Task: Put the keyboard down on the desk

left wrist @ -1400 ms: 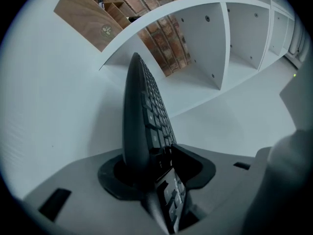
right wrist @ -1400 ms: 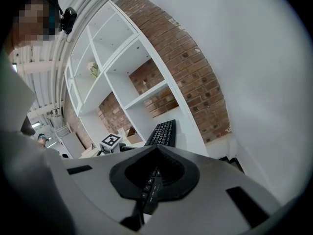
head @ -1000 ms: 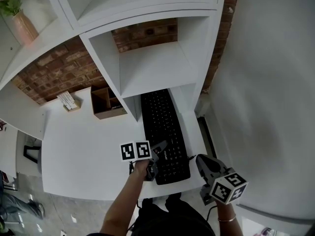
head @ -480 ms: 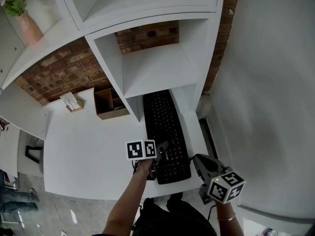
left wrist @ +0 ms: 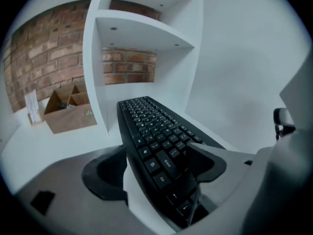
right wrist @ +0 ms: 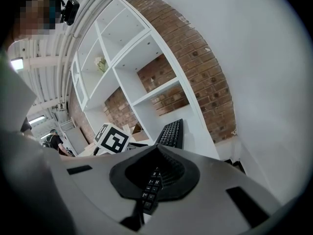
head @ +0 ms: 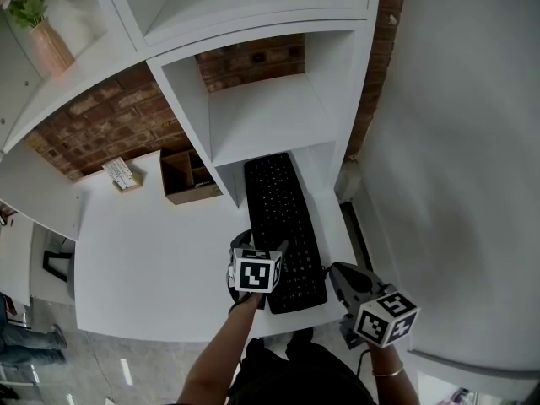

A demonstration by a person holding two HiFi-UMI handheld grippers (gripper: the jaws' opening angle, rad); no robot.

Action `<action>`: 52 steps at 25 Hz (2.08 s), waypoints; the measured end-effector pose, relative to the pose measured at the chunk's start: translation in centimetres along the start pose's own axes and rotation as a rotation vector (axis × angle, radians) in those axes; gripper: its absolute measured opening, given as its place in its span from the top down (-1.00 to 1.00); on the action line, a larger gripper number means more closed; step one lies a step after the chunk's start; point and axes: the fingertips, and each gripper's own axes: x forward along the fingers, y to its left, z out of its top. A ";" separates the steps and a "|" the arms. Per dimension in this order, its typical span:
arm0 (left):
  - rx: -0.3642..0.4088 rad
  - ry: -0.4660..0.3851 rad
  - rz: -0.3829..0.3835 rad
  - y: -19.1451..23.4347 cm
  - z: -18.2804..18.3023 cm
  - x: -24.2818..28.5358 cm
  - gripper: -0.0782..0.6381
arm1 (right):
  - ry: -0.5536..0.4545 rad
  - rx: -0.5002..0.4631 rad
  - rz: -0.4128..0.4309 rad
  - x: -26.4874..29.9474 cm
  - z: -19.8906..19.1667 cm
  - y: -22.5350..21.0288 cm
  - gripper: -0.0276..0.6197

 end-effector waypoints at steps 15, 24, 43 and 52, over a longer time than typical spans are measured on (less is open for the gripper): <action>0.049 -0.335 -0.179 -4.2 3.9 -9.5 0.25 | -0.065 -0.048 -0.018 -1.1 0.9 1.8 0.90; 0.043 -0.458 -0.198 -4.7 4.2 -14.5 0.73 | -0.134 -0.089 -0.043 -3.3 1.4 3.1 0.90; 0.000 -0.543 -0.167 -4.8 1.6 -19.5 0.75 | -0.195 -0.248 -0.097 -6.8 2.0 4.4 0.90; 0.007 -0.564 -0.141 -5.4 1.4 -20.4 0.75 | -0.207 -0.298 -0.081 -7.7 2.0 4.6 0.90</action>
